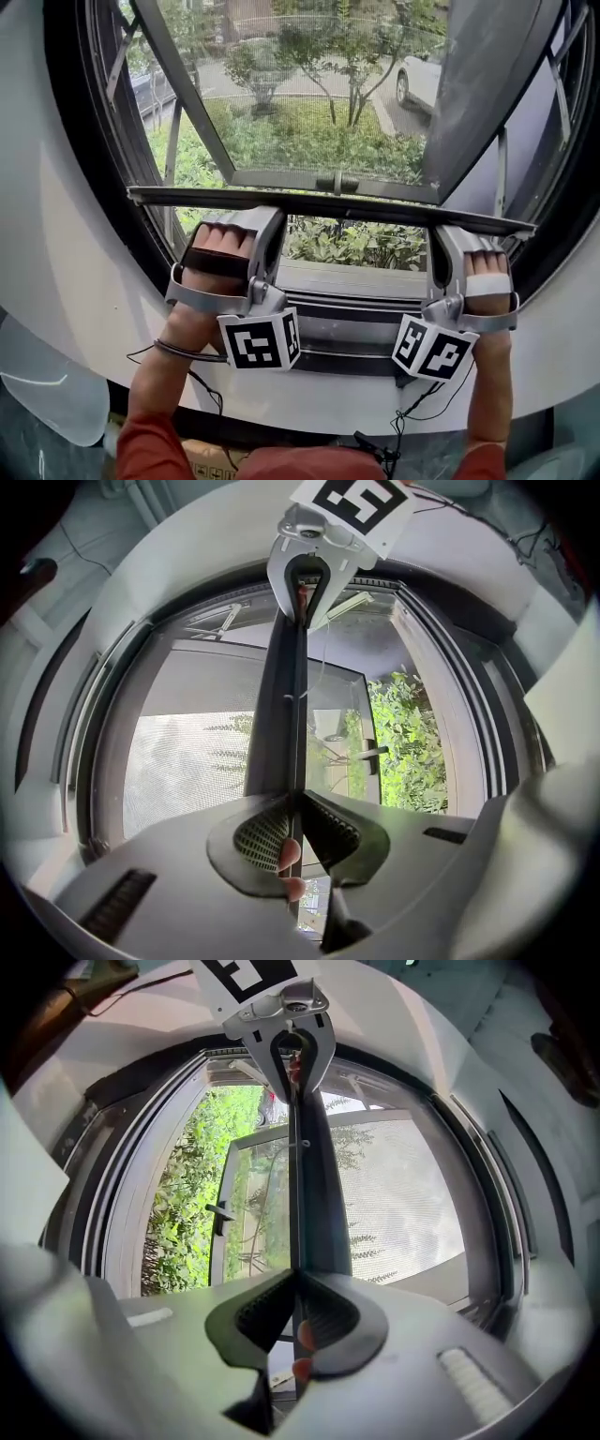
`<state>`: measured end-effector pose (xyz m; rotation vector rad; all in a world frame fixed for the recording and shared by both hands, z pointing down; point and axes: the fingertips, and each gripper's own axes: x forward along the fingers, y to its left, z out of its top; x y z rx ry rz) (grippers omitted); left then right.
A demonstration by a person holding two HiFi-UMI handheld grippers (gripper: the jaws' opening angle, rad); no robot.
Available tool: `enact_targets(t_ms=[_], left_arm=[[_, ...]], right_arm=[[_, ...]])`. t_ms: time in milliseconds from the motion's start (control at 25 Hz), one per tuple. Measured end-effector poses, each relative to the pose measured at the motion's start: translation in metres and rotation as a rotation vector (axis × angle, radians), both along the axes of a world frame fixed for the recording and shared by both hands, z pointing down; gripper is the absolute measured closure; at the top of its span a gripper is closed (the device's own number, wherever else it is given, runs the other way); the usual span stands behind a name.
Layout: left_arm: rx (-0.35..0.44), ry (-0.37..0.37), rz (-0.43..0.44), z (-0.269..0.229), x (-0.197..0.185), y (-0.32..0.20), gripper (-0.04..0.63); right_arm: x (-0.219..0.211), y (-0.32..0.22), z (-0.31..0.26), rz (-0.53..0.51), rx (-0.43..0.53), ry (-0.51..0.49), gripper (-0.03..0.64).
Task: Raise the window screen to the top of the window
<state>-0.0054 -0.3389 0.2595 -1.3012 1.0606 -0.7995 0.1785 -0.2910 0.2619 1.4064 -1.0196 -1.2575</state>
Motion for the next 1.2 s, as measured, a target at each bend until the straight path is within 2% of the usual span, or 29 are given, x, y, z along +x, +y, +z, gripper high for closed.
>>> enact_targets(t_ms=[200,400,1000,1200], left_arm=[[0.038,-0.017,0.000,-0.013,0.000,-0.002,0.551],[0.069,0.003,-0.002,-0.038,-0.001,-0.002,0.549],[0.149,0.039,0.001,-0.124,-0.002,-0.003,0.546],[0.157,0.028,-0.003,-0.166,0.000,-0.003,0.546]], right_arm=[[0.000,-0.002,-0.010,-0.001,0.036,-0.005,0.572],[-0.001,-0.003,-0.034,-0.003,0.069,0.005,0.571],[-0.002,-0.002,-0.121,-0.015,0.158,0.024,0.568],[0.000,-0.003,-0.162,-0.021,0.161,0.014,0.568]])
